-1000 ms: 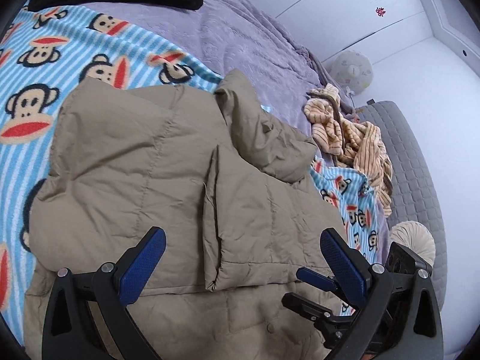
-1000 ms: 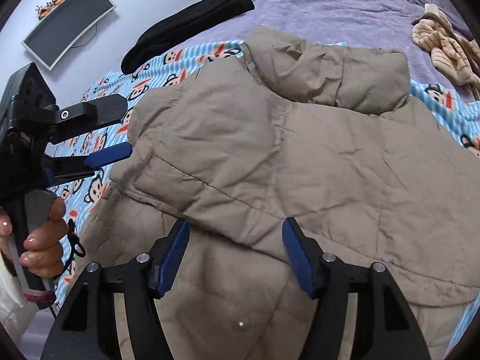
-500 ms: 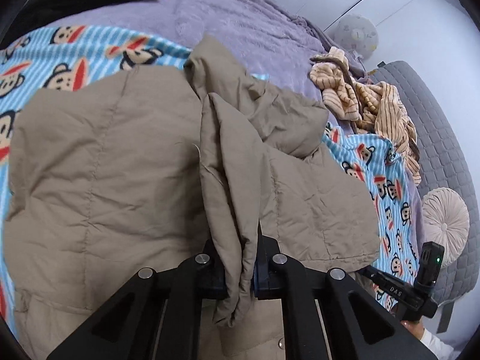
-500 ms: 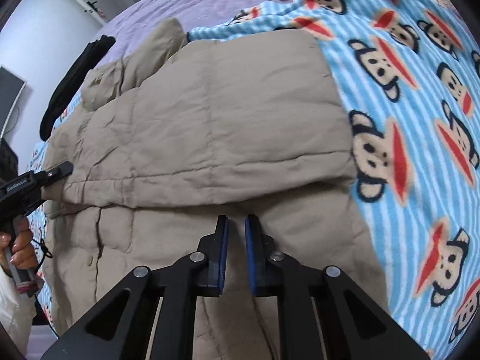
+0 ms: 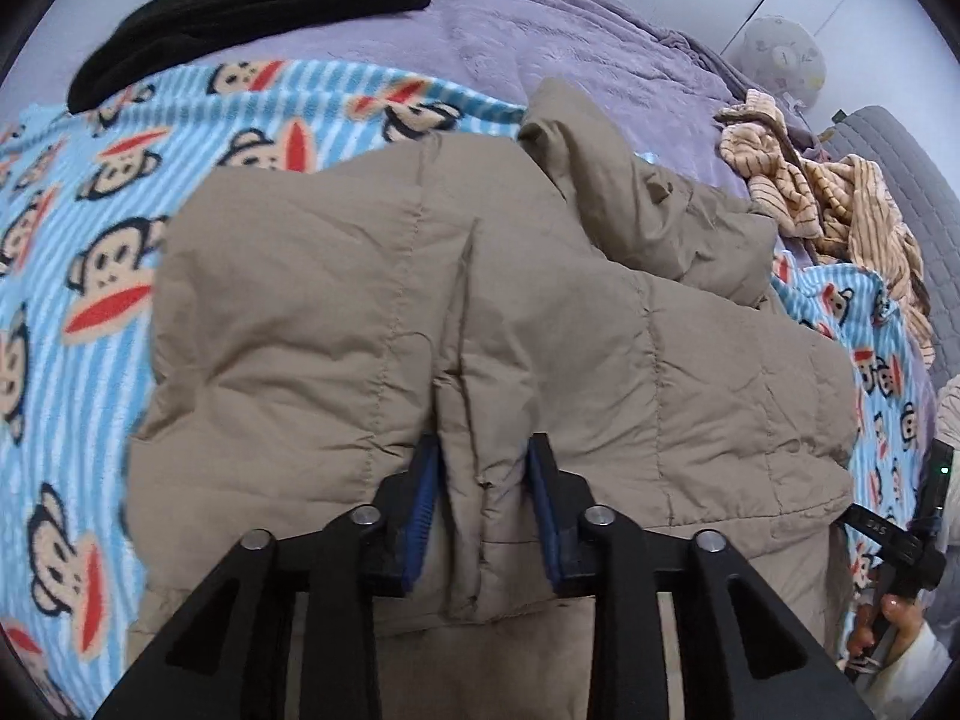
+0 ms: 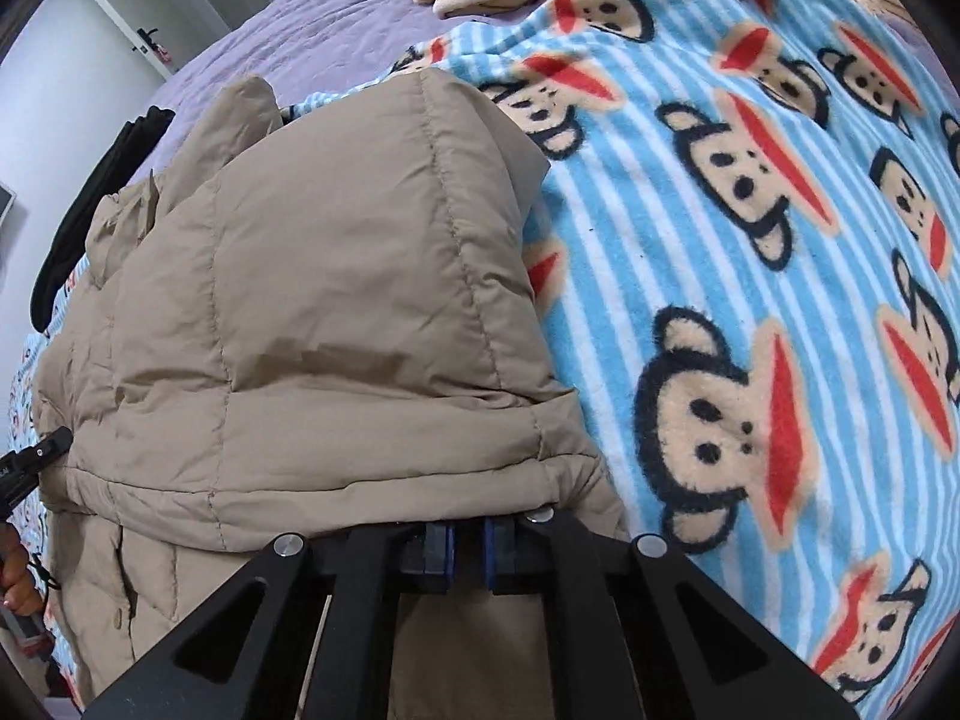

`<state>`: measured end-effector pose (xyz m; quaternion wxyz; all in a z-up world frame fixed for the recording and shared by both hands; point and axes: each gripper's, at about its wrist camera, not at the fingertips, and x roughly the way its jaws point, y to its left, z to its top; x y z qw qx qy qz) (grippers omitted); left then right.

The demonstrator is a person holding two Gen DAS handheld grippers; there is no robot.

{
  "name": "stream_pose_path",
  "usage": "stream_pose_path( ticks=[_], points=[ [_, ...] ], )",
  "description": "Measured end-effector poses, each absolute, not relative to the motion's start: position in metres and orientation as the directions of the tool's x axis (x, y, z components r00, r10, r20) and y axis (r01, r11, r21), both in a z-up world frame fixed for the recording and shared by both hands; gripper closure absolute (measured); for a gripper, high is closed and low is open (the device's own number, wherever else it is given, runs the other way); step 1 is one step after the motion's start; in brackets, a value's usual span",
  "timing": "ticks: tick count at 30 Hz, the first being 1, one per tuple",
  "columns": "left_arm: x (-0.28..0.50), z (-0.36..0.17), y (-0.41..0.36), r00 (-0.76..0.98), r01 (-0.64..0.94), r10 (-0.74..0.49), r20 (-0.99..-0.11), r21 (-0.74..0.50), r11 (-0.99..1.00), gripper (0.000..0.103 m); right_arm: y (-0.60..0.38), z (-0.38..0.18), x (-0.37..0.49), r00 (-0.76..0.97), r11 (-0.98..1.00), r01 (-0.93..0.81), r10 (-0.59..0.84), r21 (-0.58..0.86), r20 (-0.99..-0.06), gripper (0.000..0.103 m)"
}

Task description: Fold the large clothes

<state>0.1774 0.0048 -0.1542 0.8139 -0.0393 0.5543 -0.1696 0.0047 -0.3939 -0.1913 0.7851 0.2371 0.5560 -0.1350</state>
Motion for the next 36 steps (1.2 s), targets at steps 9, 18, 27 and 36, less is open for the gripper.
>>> stream_pose_path(
  ticks=[9, 18, 27, 36],
  points=[
    [0.171, -0.108, 0.019, 0.427, 0.286, -0.312, -0.849, -0.201, 0.937, 0.050, -0.380, -0.142, -0.046, 0.326, 0.846, 0.464, 0.111, 0.261, -0.939, 0.055],
    [0.175, -0.158, -0.045, 0.374, 0.337, -0.198, -0.906, -0.066, 0.939, 0.050, -0.388, -0.115, -0.019, 0.439, 0.878, 0.445, -0.041, 0.178, -0.898, 0.067],
    [0.171, -0.165, -0.039, 0.365, 0.334, -0.194, -0.911, -0.066, 0.940, 0.050, -0.390, -0.178, 0.012, 0.319, 0.890, 0.435, -0.014, 0.133, -0.948, 0.070],
    [0.141, -0.137, -0.020, 0.370, 0.329, -0.149, -0.917, -0.021, 0.944, 0.050, -0.383, -0.141, -0.016, 0.349, 0.863, 0.464, 0.031, 0.201, -0.937, 0.063]
  ],
)
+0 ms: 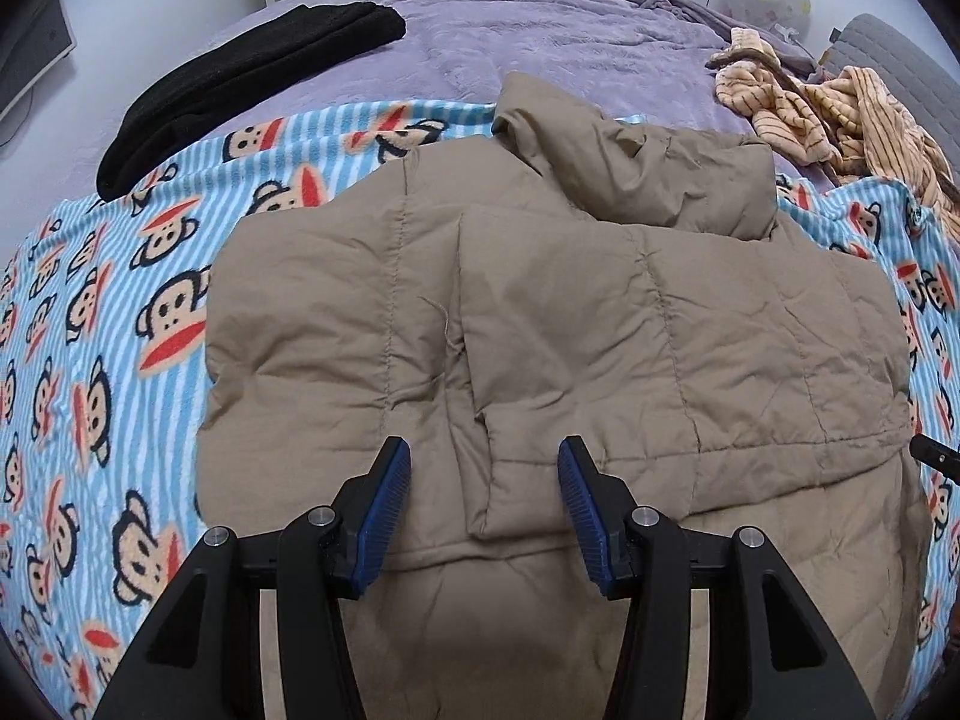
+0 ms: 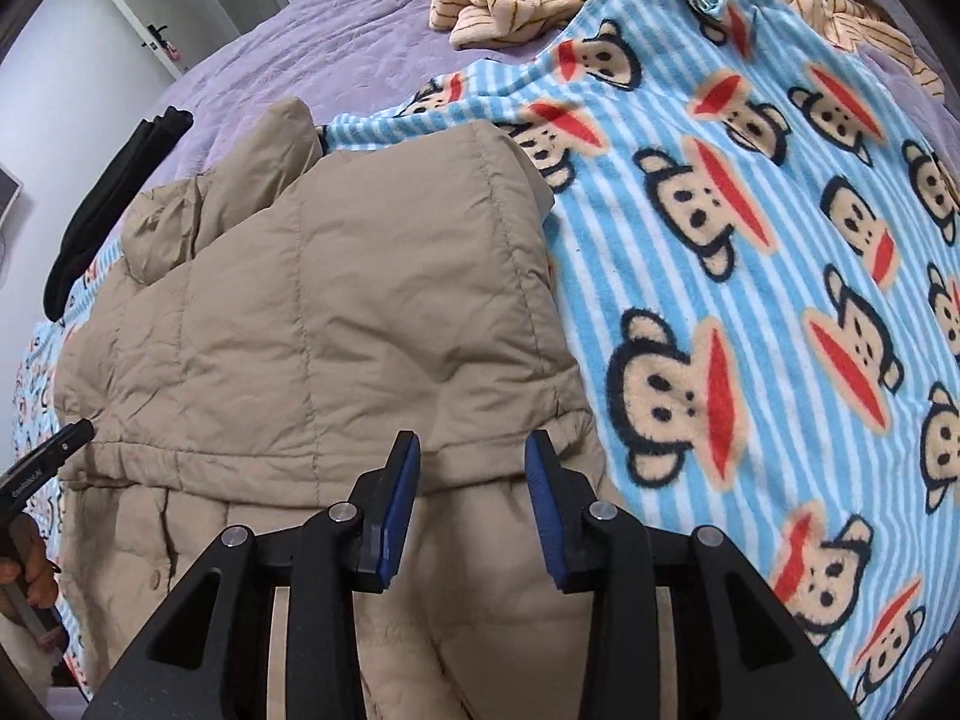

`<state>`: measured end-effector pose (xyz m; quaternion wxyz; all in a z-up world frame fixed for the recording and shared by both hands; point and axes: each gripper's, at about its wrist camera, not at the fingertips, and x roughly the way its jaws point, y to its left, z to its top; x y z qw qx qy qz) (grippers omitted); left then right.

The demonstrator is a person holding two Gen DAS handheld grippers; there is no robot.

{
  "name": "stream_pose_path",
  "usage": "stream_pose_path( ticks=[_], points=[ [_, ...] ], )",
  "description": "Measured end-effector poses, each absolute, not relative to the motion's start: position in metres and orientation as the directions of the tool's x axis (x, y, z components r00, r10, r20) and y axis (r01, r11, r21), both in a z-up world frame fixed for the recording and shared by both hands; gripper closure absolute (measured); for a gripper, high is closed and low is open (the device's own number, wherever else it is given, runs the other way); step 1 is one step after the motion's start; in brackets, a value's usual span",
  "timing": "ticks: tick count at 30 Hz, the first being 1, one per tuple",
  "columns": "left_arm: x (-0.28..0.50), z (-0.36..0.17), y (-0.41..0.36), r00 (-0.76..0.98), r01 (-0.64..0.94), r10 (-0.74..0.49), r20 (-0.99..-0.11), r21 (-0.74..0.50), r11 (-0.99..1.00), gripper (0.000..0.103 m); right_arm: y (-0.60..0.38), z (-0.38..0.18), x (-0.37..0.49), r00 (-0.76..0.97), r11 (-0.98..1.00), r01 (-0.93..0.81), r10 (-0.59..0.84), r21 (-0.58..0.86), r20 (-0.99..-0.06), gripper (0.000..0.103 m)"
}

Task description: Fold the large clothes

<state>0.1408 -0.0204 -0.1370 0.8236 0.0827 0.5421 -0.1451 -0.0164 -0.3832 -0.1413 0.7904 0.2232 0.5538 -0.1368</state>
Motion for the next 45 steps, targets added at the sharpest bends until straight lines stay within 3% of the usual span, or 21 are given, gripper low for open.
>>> stream_pose_path(
  ticks=[10, 11, 12, 13, 14, 24, 31, 45],
  points=[
    [0.111, -0.121, -0.010, 0.348, 0.319, -0.135, -0.928, -0.018, 0.947, 0.050, -0.365, -0.127, -0.059, 0.340, 0.818, 0.511, 0.088, 0.262, -0.936, 0.056],
    [0.108, -0.120, -0.010, 0.345, 0.320, -0.139, -0.928, -0.023, 0.947, 0.041, -0.363, -0.125, -0.062, 0.340, 0.817, 0.512, 0.092, 0.266, -0.936, 0.055],
    [0.106, -0.120, -0.009, 0.344, 0.320, -0.138, -0.929, -0.023, 0.947, 0.013, -0.361, -0.124, -0.064, 0.340, 0.816, 0.511, 0.095, 0.269, -0.936, 0.055],
    [0.103, -0.118, -0.009, 0.355, 0.315, -0.132, -0.926, -0.014, 0.949, 0.004, -0.359, -0.123, -0.066, 0.341, 0.817, 0.509, 0.097, 0.271, -0.935, 0.055],
    [0.099, -0.116, -0.008, 0.379, 0.311, -0.127, -0.917, -0.003, 0.950, 0.002, -0.357, -0.122, -0.067, 0.341, 0.817, 0.508, 0.098, 0.271, -0.935, 0.055],
    [0.077, -0.117, -0.008, 0.357, 0.330, -0.117, -0.927, 0.008, 0.944, 0.002, -0.341, -0.120, -0.082, 0.345, 0.815, 0.503, 0.115, 0.287, -0.932, 0.053],
    [0.057, -0.118, -0.014, 0.342, 0.322, -0.082, -0.936, 0.035, 0.946, 0.002, -0.340, -0.114, -0.096, 0.356, 0.811, 0.500, 0.126, 0.303, -0.926, 0.022],
    [0.000, -0.107, -0.026, 0.334, 0.251, -0.023, -0.942, 0.066, 0.966, 0.002, -0.355, -0.104, -0.123, 0.380, 0.797, 0.452, 0.235, 0.401, -0.895, 0.015]
  ],
)
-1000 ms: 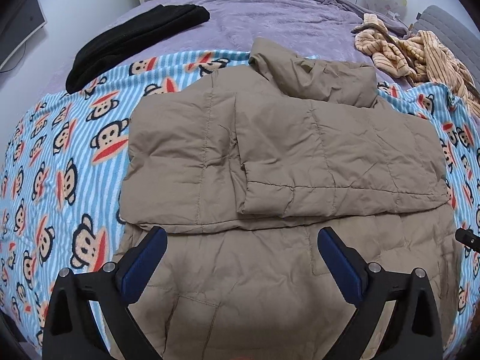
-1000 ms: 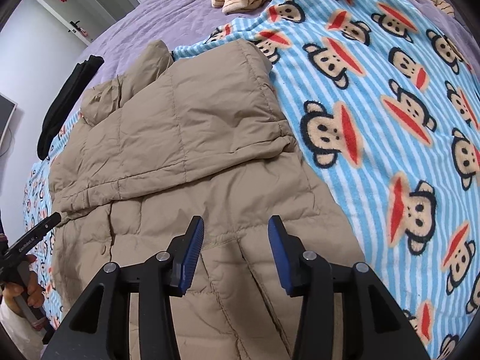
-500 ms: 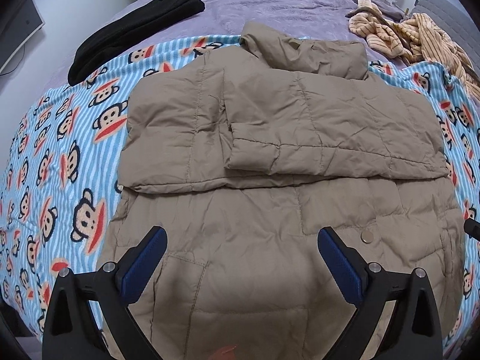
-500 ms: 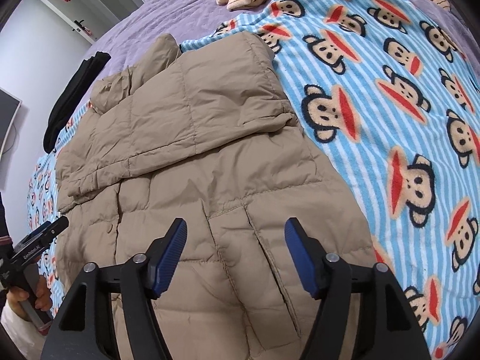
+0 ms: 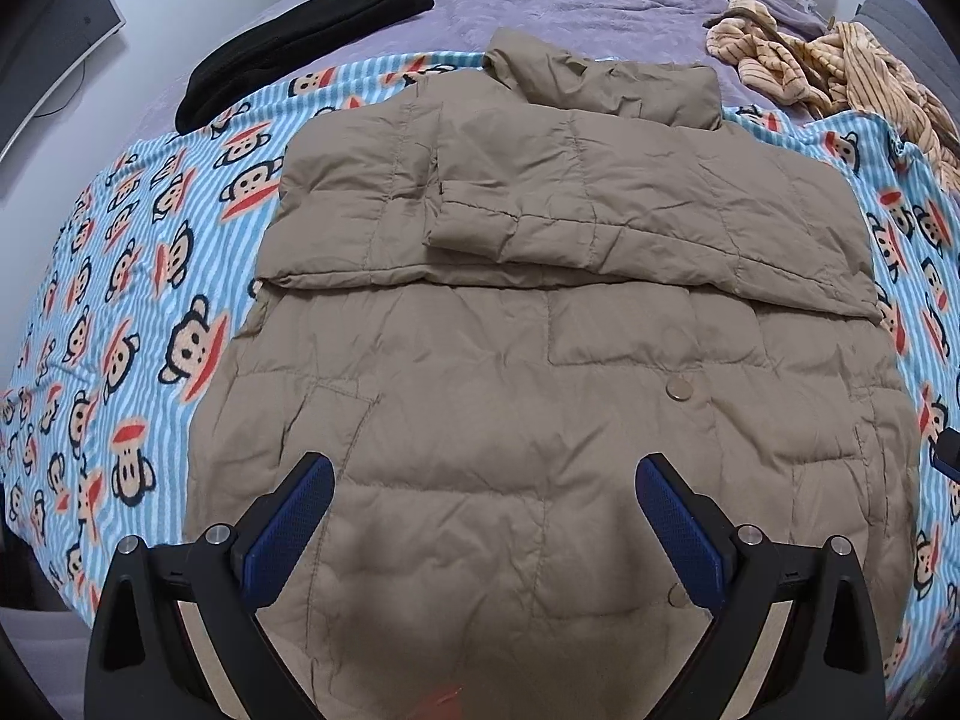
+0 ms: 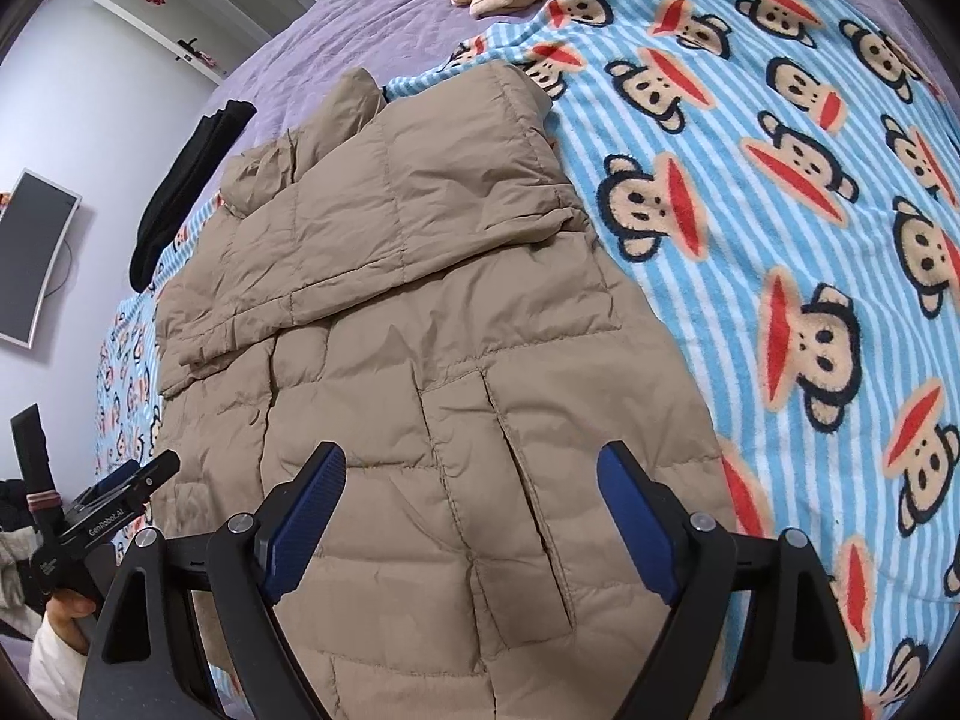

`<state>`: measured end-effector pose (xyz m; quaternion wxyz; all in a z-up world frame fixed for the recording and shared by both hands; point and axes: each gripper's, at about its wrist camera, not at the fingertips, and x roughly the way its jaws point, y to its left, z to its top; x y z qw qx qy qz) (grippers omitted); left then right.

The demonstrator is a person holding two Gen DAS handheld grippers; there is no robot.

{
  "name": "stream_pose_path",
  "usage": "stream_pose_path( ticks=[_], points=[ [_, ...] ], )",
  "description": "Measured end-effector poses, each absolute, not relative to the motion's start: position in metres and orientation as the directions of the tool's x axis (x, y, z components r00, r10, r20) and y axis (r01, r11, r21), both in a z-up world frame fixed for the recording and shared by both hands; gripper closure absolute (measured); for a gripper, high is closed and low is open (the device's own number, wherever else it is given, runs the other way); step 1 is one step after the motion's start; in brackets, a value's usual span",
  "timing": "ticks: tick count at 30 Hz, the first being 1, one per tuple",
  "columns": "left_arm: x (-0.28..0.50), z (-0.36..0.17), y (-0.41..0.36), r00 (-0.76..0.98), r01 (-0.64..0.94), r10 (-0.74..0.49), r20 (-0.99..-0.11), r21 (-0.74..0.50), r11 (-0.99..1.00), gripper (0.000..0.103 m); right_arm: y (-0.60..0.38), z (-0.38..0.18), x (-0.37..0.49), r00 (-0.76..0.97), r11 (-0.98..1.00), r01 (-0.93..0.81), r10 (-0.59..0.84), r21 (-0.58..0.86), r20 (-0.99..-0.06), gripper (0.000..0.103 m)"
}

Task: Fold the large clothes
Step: 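Smooth the folded jacket flat with both tools open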

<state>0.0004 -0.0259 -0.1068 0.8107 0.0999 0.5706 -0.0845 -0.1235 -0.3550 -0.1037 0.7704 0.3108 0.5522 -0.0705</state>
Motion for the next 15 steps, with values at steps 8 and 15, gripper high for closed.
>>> stream_pose_path(
  ticks=[8, 15],
  points=[
    [-0.024, -0.115, -0.021, 0.304, 0.245, -0.009, -0.953, 0.069, 0.967, 0.002, -0.352, -0.110, -0.141, 0.395, 0.787, 0.437, 0.267, 0.436, -0.879, 0.000],
    [-0.033, -0.125, -0.001, 0.284, 0.274, -0.025, -0.958, 0.056, 0.960, 0.002, -0.339, -0.122, -0.153, 0.352, 0.736, 0.500, 0.308, 0.456, -0.884, 0.000]
  ],
)
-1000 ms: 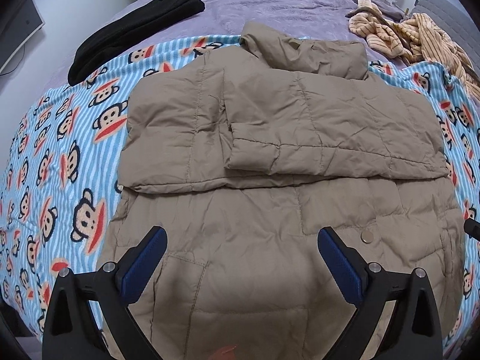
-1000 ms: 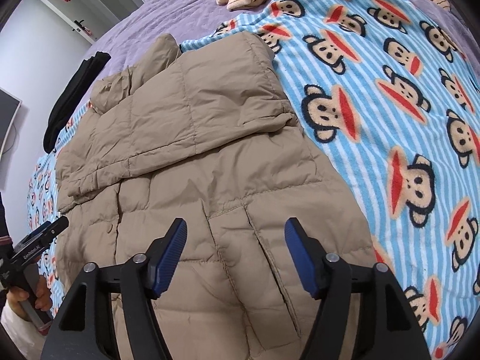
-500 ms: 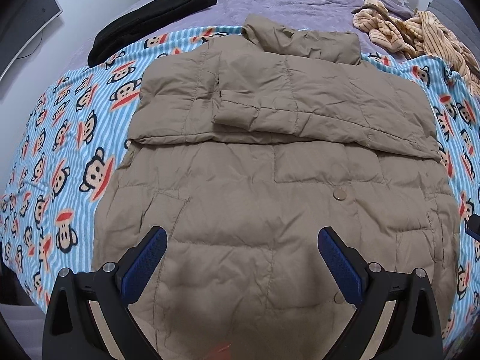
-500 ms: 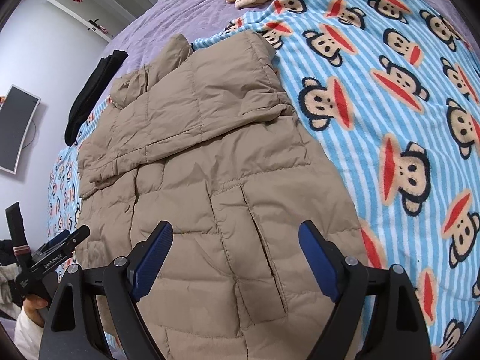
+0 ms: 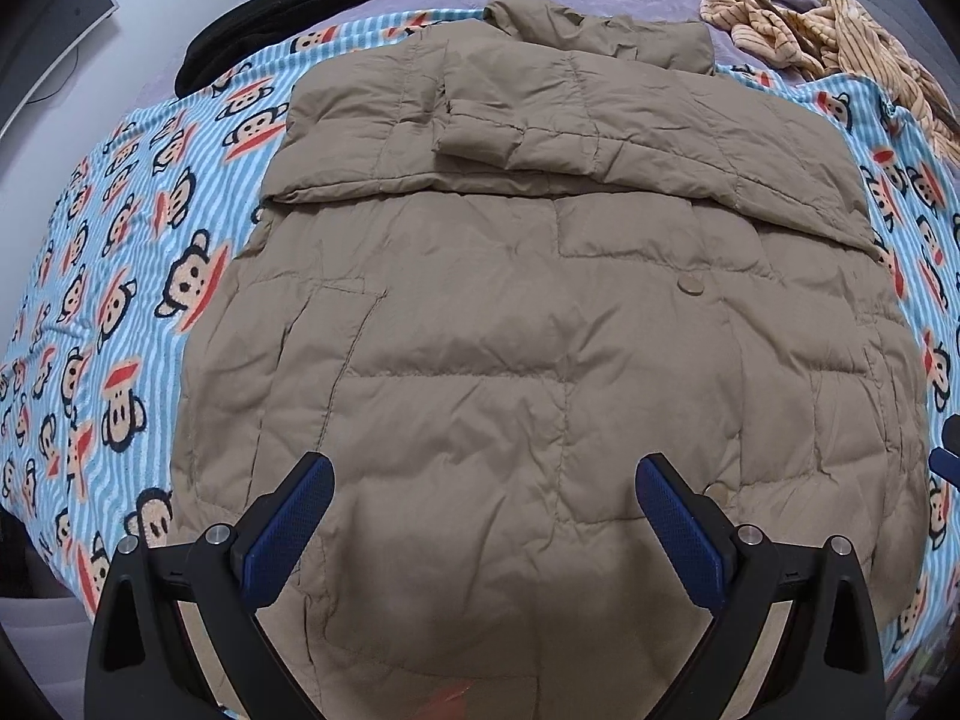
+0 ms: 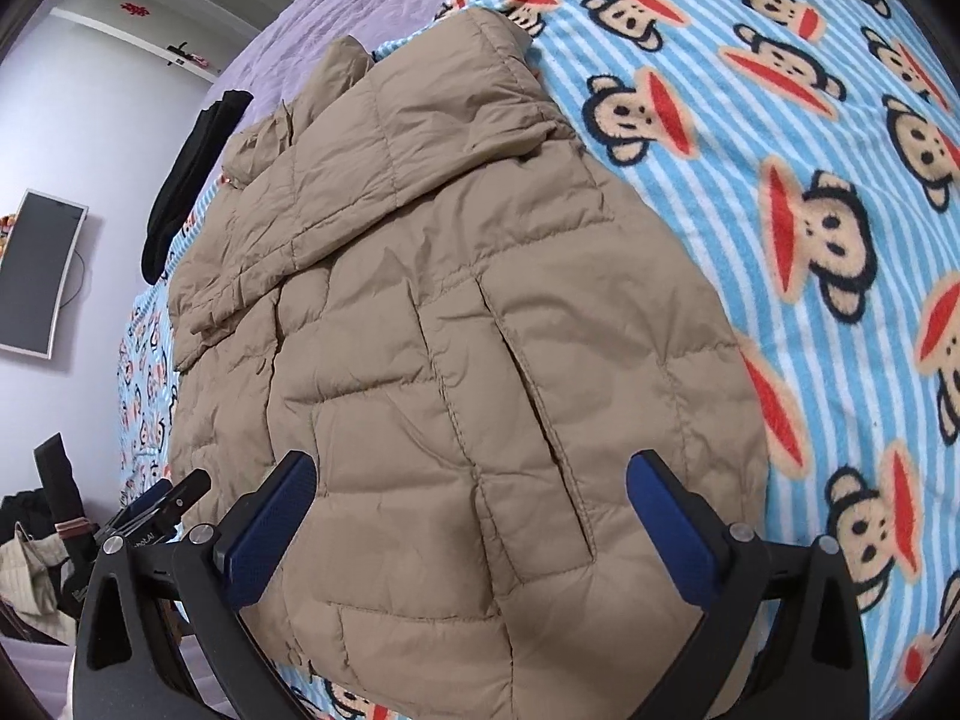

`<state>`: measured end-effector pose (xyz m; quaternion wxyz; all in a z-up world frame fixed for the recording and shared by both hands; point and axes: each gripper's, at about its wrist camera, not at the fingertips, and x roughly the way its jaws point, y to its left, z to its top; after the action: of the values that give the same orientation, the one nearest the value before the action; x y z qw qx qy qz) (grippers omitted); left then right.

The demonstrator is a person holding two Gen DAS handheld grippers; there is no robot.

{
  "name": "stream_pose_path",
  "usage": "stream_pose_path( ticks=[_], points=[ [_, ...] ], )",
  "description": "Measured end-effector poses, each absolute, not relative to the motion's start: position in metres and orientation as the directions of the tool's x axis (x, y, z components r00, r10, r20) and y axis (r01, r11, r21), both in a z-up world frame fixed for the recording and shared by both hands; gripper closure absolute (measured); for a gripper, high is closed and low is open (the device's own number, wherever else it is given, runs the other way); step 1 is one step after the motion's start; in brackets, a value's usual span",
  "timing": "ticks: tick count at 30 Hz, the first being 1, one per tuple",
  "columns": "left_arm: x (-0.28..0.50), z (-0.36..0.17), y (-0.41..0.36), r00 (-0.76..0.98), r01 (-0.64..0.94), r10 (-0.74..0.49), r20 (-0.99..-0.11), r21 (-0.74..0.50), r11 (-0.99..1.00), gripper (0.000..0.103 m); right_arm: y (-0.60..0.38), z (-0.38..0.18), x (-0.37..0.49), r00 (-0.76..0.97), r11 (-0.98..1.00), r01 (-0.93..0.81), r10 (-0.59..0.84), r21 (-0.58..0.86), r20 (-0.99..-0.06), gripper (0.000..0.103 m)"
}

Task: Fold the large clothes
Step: 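Smooth the folded jacket flat with both tools open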

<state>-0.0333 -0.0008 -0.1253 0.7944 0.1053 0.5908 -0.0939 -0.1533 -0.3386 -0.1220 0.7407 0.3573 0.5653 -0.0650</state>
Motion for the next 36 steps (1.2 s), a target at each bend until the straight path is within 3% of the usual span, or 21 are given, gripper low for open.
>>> stream_pose_path(
  ticks=[20, 36],
  points=[
    [-0.089, -0.099, 0.086, 0.224, 0.285, -0.135, -0.965, -0.068, 0.956, 0.002, -0.269, -0.097, -0.207, 0.390, 0.611, 0.590, 0.356, 0.527, -0.849, 0.000],
    [-0.135, -0.120, 0.175, 0.082, 0.106, -0.281, -0.956, -0.272, 0.956, 0.002, -0.261, -0.110, -0.283, 0.382, 0.420, 0.734, 0.395, 0.534, -0.836, 0.000]
  ],
)
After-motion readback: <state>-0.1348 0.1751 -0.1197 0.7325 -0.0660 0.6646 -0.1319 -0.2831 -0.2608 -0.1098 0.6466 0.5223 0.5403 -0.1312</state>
